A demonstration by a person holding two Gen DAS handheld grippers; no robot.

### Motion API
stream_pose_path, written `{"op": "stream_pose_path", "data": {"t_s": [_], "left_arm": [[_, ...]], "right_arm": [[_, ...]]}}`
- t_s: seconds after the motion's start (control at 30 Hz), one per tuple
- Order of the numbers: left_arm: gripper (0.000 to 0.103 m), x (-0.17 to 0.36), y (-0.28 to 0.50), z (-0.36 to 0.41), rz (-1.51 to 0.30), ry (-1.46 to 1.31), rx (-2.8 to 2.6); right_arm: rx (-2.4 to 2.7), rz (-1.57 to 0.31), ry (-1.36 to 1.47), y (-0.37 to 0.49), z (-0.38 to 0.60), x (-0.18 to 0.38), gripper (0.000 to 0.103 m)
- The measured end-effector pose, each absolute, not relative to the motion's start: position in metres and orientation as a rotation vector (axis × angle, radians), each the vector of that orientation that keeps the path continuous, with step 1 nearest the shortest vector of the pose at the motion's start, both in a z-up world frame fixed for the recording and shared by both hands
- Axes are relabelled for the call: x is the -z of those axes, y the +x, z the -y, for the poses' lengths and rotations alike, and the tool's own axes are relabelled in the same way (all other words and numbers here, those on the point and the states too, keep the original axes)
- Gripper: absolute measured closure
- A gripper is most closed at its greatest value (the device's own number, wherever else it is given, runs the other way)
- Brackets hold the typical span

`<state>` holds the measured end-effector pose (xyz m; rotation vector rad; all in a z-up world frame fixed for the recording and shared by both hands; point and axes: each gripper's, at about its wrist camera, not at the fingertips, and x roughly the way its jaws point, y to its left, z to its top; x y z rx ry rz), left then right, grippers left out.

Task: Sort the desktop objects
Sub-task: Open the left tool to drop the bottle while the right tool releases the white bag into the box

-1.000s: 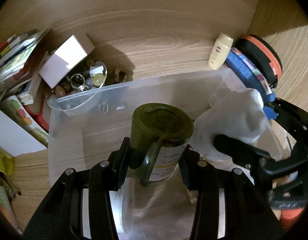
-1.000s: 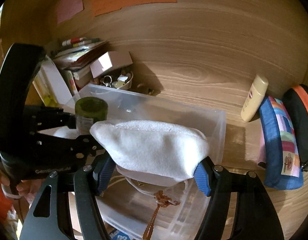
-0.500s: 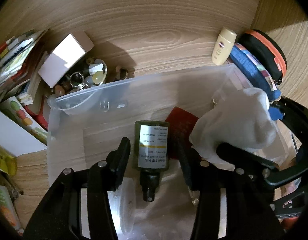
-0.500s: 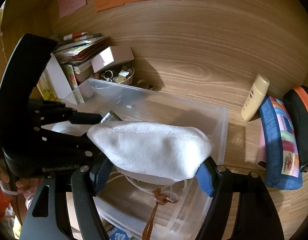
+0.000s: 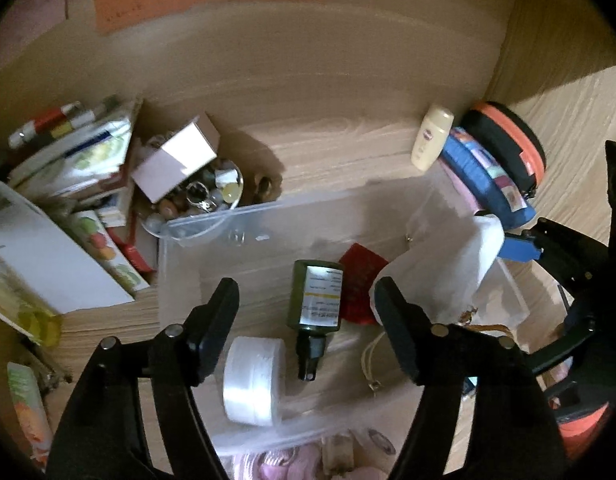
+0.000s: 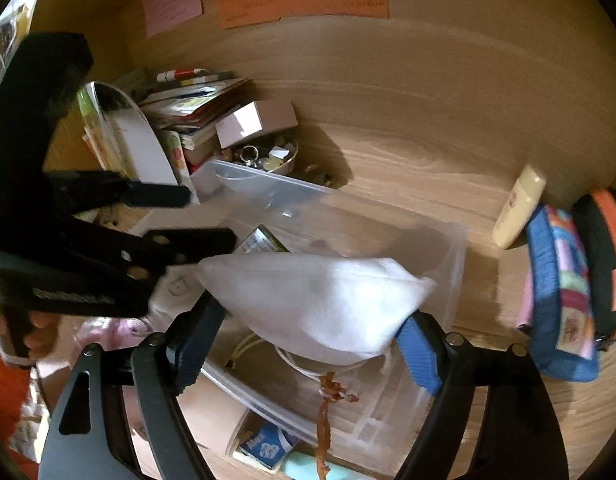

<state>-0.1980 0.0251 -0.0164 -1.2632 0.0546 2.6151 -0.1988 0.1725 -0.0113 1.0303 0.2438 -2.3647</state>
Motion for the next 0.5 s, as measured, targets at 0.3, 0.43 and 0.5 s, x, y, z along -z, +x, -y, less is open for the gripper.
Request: {"op": "stream_pose_path", "data": {"t_s": [0.3, 0.43, 0.5], "left_arm": [[0.028, -0.001, -0.172, -0.006, -0.019, -1.195, -2.647], [0.028, -0.003, -0.163, 0.001, 0.003, -1.182, -2.654], [0.028, -0.004, -0.158, 0.005, 0.013, -1.175, -2.661]], "right_arm": [[2.338, -0.225, 1.061, -0.188, -0.178, 0.001, 0.021], [2.351, -0.181, 1.026, -0.182, -0.186, -0.014, 0.02], [2.39, -0.221, 0.996, -0.175, -0.185, -0.021, 0.019]]}}
